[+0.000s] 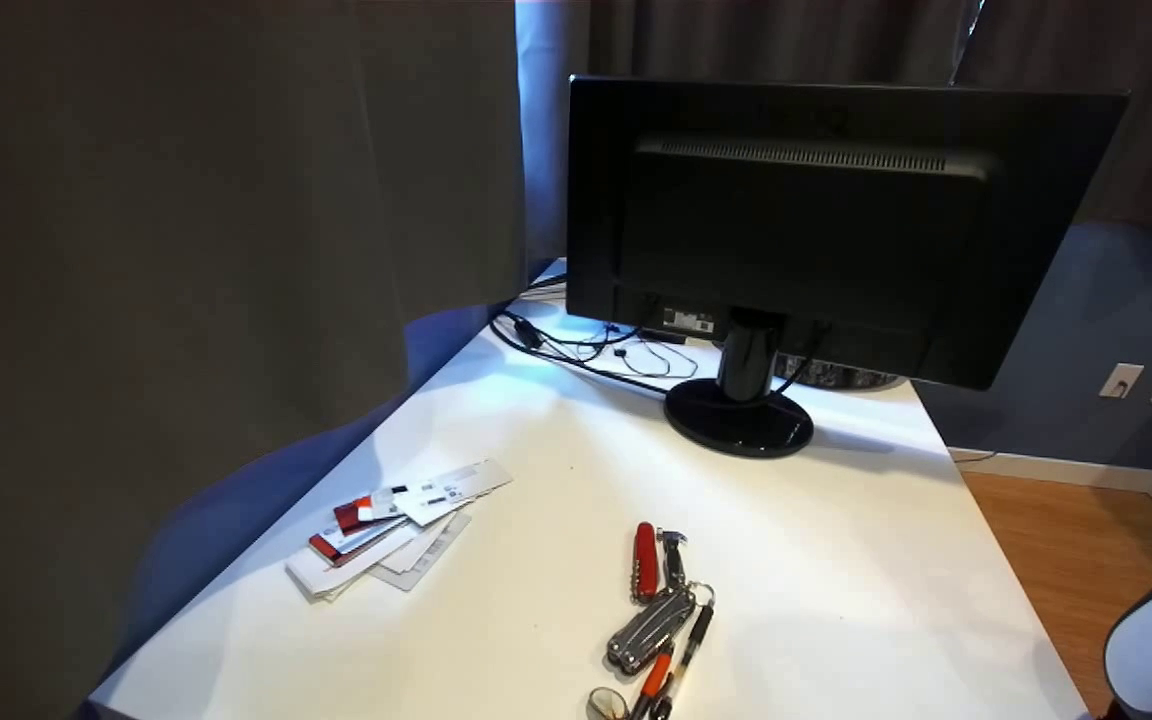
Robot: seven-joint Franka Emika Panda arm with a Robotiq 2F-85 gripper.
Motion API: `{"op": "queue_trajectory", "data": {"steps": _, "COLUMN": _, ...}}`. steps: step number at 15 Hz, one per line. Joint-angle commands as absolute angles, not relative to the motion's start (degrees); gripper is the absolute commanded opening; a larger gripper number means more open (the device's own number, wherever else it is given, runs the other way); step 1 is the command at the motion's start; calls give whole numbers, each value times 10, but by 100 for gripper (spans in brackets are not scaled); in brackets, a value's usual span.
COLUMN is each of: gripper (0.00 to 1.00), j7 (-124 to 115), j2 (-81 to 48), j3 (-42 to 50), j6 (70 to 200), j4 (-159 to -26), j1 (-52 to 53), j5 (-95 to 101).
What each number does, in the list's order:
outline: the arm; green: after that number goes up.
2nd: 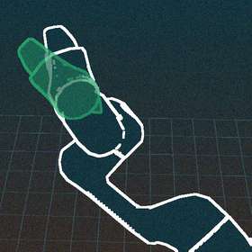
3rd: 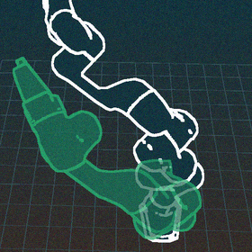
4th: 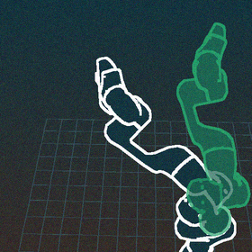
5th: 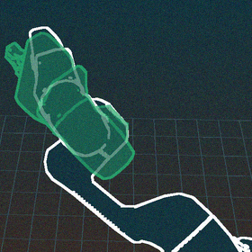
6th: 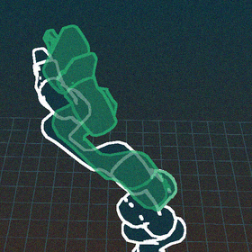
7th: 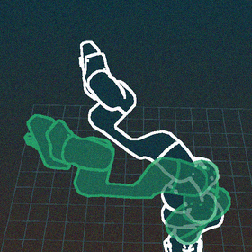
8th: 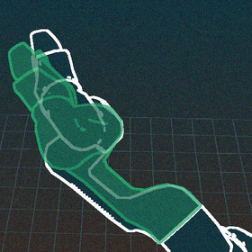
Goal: Transfer a sharpie from the open drawer to the desk surface
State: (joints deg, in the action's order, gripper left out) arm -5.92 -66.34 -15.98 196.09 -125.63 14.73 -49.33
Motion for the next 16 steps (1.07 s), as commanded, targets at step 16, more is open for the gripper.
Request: {"op": "queue_trajectory", "data": {"steps": 16, "gripper": 3, "j7": -96, "j2": -282, "j3": -147, "j6": 1877, "j4": -1536, "j1": 188, "j5": -421}}
